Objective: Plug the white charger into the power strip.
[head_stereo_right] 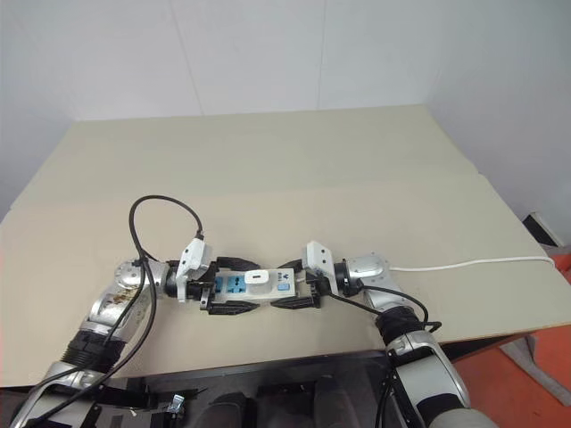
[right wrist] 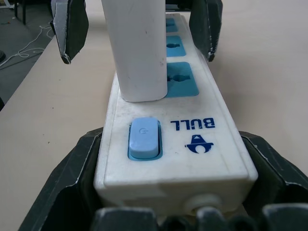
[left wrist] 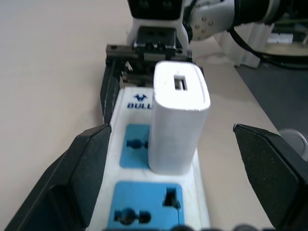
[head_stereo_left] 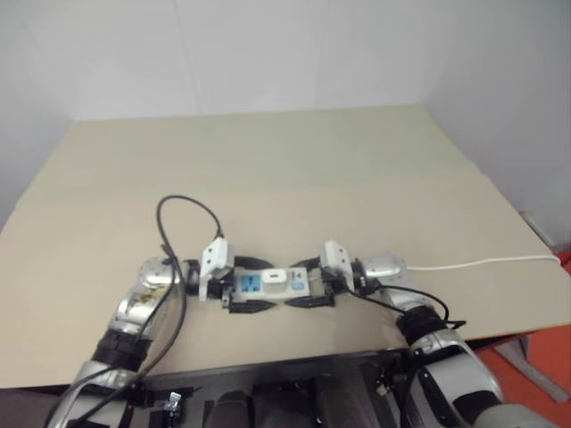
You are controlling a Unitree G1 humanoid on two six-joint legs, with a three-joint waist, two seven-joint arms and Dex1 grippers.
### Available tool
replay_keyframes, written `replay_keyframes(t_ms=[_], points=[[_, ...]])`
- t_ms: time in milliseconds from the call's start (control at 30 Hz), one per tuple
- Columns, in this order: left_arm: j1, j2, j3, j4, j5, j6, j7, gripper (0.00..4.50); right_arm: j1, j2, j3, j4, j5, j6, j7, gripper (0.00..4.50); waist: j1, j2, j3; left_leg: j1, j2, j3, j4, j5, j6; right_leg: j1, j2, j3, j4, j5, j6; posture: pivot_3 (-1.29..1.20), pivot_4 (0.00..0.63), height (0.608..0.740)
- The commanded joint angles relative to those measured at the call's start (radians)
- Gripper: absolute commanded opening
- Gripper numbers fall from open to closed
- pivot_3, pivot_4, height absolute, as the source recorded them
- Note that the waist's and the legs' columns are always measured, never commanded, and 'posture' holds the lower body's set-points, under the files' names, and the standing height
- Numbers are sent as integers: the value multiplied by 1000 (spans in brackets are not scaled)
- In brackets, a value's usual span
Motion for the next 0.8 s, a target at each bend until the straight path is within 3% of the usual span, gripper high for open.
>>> replay_keyframes(t_ms=[33,233,300,333,667,800], points=[[-52,101,54,-71,-46,98,-59,4446,6,1,6,27,-19,-5,-10,3459,-1,-1,0,0,0,0,0,0,0,0,0,0,0,0,0,0,150,740],[-79,267,115,-120,-93,136,-181,4446,1,-3,4,36,-20,-17,-6,3459,-2,-1,1,-1,0,0,0,0,0,-1,0,0,-1,0,0,0,150,740],[-83,294,140,-104,-91,116,-199,4500,-5,-8,1,39,-17,-20,3,4178,-1,-1,1,-1,0,0,-1,0,0,-1,0,0,-1,0,0,0,150,740],[-86,298,147,-97,-89,110,-202,4500,-8,-10,1,41,-15,-20,9,4457,0,-1,1,-1,0,0,-1,0,0,-1,0,0,-1,0,0,0,150,740],[-106,282,150,-45,-69,74,-223,4500,22,-72,-49,-60,15,-18,-19,4457,14,-2,3,-3,0,0,-1,0,0,-2,0,-1,-2,0,0,0,150,740],[-118,268,146,-14,-69,54,-238,4500,100,-187,-124,-293,89,64,-19,4457,31,0,7,-7,0,0,-1,-1,1,-6,0,-1,-3,1,-3,0,150,740]])
